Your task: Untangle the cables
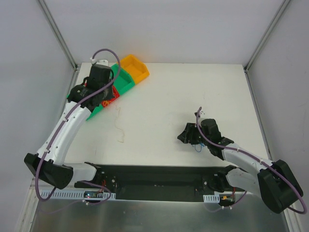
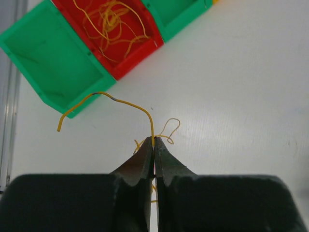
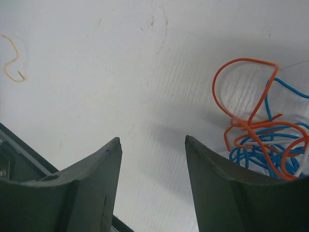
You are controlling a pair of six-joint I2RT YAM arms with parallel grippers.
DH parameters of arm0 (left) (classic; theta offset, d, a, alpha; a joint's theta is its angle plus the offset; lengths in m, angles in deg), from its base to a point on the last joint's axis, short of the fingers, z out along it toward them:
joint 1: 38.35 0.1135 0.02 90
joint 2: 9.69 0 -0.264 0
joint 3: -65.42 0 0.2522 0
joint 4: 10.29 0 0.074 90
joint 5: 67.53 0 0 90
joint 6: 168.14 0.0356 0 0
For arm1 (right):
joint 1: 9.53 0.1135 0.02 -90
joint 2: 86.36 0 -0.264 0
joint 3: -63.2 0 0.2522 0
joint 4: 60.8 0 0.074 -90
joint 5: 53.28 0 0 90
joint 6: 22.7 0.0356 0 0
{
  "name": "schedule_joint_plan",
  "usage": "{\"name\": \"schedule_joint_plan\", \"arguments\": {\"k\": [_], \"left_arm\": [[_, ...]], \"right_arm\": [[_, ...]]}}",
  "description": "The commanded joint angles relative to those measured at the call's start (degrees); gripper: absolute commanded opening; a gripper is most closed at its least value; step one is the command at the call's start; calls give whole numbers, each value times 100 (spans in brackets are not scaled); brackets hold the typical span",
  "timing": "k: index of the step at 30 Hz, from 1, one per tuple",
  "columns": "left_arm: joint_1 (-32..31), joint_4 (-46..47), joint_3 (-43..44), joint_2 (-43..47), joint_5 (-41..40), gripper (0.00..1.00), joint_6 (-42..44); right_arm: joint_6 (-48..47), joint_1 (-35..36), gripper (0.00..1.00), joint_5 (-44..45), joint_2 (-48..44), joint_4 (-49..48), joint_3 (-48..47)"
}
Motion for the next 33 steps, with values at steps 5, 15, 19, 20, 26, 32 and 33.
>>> {"name": "schedule_joint_plan", "arguments": {"k": [5,15,19,20,26,32,33], "left_arm": [[917,216,1923,-452,-268,0,666],[1655,770,3795,-1559,-288,0,860],[1840,981,4349,-1964,3,0,912],[1858,1051,4437,-2034,-23,0,939],[1902,1455,4676,-2368,-67,0,1193],[2122,1930,4324,-2535,196,0,1335],[2157,1948,4298,-2553,223,0,1317]], "right_arm": [[-72,-51,58,-117,0,-146,-95],[16,-68,58,-319,316,-277,-130],[34,-68,58,-425,387,-348,-156],[34,-68,58,-425,396,-348,-165],[-2,-147,58,-372,483,-339,-183],[42,-156,58,-513,703,-427,-209],[42,-147,58,-513,730,-436,-218]]}}
